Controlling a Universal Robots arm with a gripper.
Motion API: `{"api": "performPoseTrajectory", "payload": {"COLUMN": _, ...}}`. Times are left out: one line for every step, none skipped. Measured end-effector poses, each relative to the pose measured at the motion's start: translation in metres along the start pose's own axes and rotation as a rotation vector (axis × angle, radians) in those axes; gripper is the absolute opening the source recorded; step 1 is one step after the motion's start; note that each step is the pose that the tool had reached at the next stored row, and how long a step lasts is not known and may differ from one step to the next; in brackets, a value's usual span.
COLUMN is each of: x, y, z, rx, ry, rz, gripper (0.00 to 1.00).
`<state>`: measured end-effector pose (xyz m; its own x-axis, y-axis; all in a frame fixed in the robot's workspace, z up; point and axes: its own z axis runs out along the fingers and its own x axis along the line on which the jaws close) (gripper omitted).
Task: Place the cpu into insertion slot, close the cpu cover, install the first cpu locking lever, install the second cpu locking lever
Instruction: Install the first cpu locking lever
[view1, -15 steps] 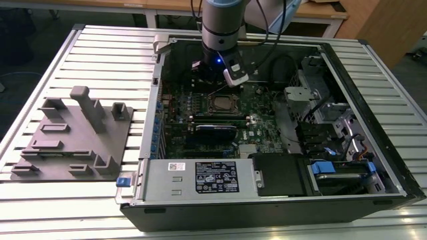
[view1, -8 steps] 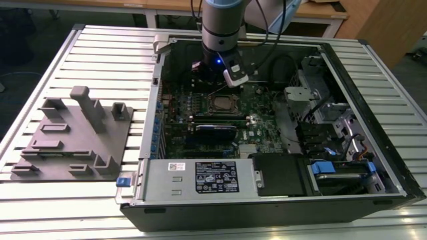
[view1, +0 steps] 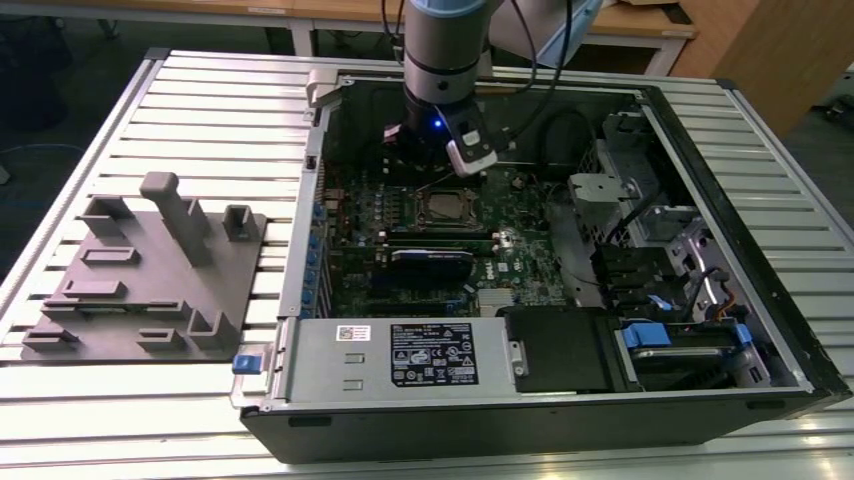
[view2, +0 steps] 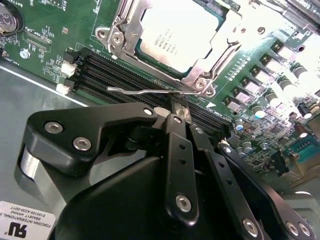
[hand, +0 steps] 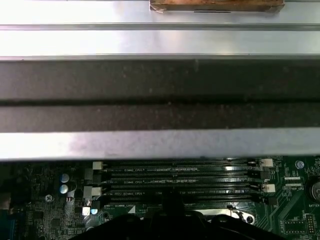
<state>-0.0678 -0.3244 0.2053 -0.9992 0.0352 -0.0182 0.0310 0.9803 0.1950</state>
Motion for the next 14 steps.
{"api": "performPoseTrajectory", "payload": {"x": 0.0, "y": -0.0003, "z": 0.0, "rx": 0.0005, "ry": 0.0, "rz": 0.0, "gripper": 0.11}}
{"api": "performPoseTrajectory", "payload": {"x": 0.0, "y": -0.0007, "z": -0.0001, "rx": 0.0011, "ry": -0.0001, "rz": 0.0, "gripper": 0.11}}
{"api": "performPoseTrajectory", "payload": {"x": 0.0, "y": -0.001, "z": -0.0002, "rx": 0.0018, "ry": 0.0, "rz": 0.0, "gripper": 0.11}}
{"api": "performPoseTrajectory", "payload": {"x": 0.0, "y": -0.0013, "z": -0.0002, "rx": 0.0023, "ry": -0.0001, "rz": 0.0, "gripper": 0.11}}
{"api": "performPoseTrajectory", "payload": {"x": 0.0, "y": -0.0016, "z": -0.0002, "rx": 0.0028, "ry": -0.0001, "rz": 0.0, "gripper": 0.11}}
{"api": "performPoseTrajectory", "payload": {"x": 0.0, "y": -0.0019, "z": -0.0003, "rx": 0.0034, "ry": -0.0001, "rz": 0.0, "gripper": 0.11}}
{"api": "performPoseTrajectory", "payload": {"x": 0.0, "y": -0.0022, "z": -0.0004, "rx": 0.0039, "ry": -0.0001, "rz": 0.0, "gripper": 0.11}}
{"api": "performPoseTrajectory", "payload": {"x": 0.0, "y": -0.0025, "z": -0.0004, "rx": 0.0044, "ry": -0.0001, "rz": 0.0, "gripper": 0.11}}
{"api": "performPoseTrajectory", "payload": {"x": 0.0, "y": -0.0028, "z": -0.0005, "rx": 0.0051, "ry": -0.0002, "rz": 0.0, "gripper": 0.11}}
{"api": "performPoseTrajectory", "payload": {"x": 0.0, "y": -0.0031, "z": -0.0005, "rx": 0.0056, "ry": -0.0001, "rz": 0.0, "gripper": 0.11}}
{"api": "performPoseTrajectory", "payload": {"x": 0.0001, "y": -0.0031, "z": -0.0005, "rx": 0.0057, "ry": -0.0002, "rz": 0.0, "gripper": 0.11}}
{"api": "performPoseTrajectory", "payload": {"x": 0.0001, "y": -0.0031, "z": -0.0006, "rx": 0.0057, "ry": -0.0002, "rz": 0.0, "gripper": 0.11}}
{"api": "performPoseTrajectory", "payload": {"x": 0.0002, "y": -0.0031, "z": -0.0013, "rx": 0.0054, "ry": 0.0, "rz": 0.0, "gripper": 0.11}}
{"api": "performPoseTrajectory", "payload": {"x": 0.0002, "y": -0.0029, "z": -0.0023, "rx": 0.0048, "ry": -0.0002, "rz": 0.0, "gripper": 0.11}}
